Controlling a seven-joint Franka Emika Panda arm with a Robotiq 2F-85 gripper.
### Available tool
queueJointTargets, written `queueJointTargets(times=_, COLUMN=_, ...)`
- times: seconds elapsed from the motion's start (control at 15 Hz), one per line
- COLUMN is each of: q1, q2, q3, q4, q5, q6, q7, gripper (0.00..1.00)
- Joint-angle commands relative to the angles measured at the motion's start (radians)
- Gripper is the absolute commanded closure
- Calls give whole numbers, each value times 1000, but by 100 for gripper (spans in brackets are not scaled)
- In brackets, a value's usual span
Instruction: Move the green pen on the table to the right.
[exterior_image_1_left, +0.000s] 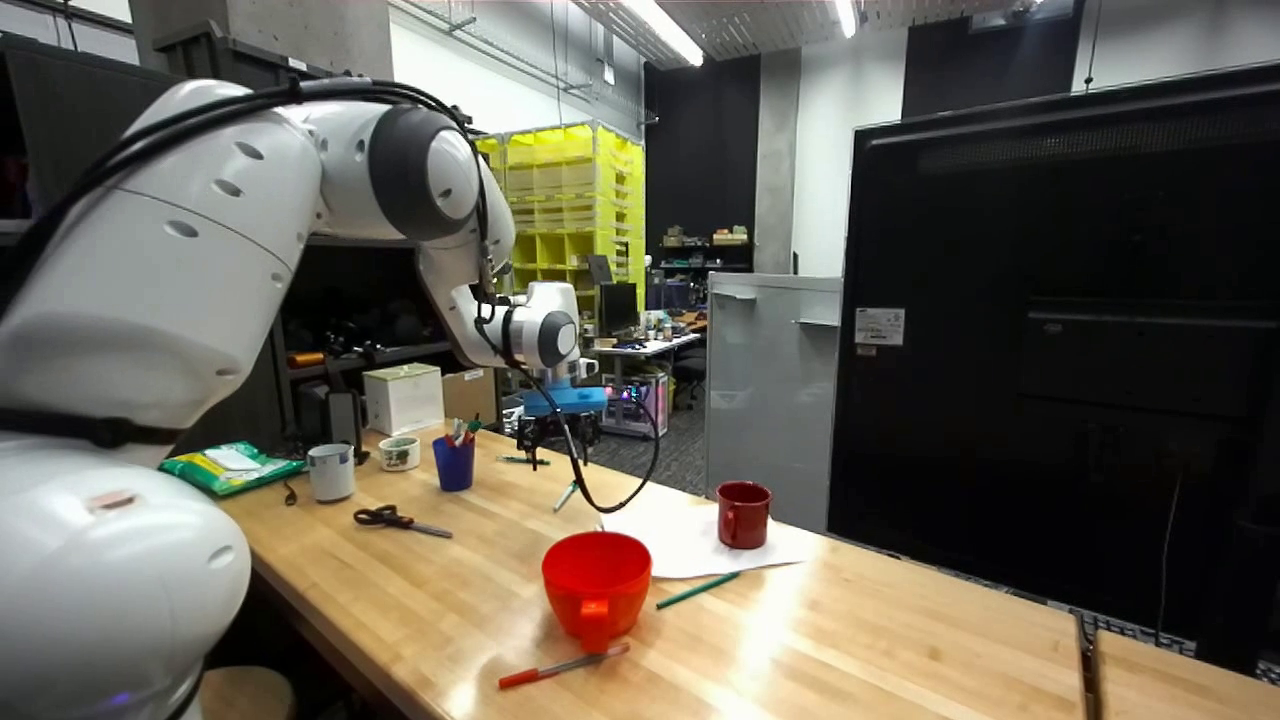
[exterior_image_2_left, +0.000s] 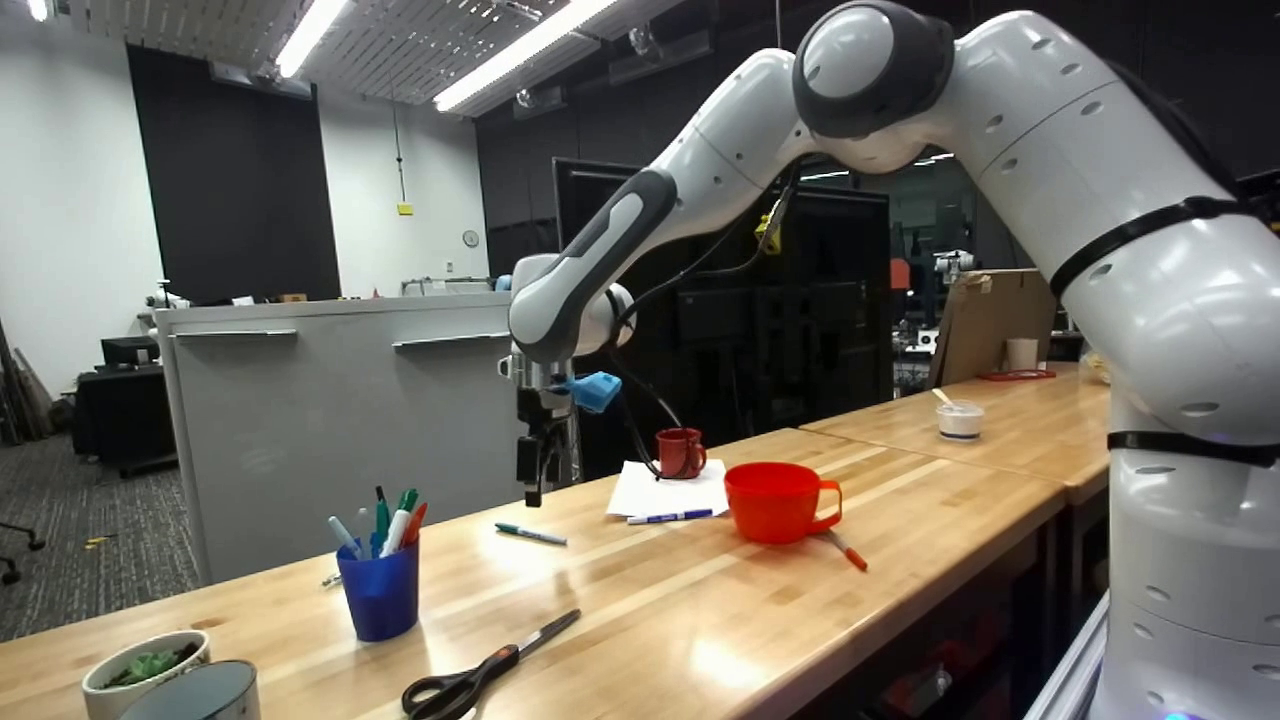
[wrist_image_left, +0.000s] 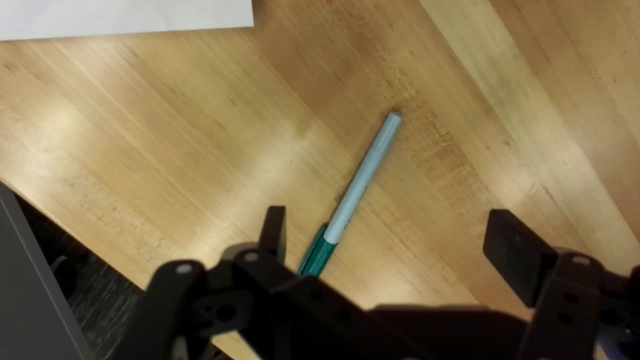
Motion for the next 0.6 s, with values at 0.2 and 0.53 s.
queueJointTargets(times=0.2, q1=10, q2=126, q3=-5, q4=118, q5=-19, q6=-23, q7=92, gripper=0)
queueJointTargets(times=0.53, q1=35, q2=172, q3=-33, q4=148, q5=-42, q6=-22, q7=186, gripper=0)
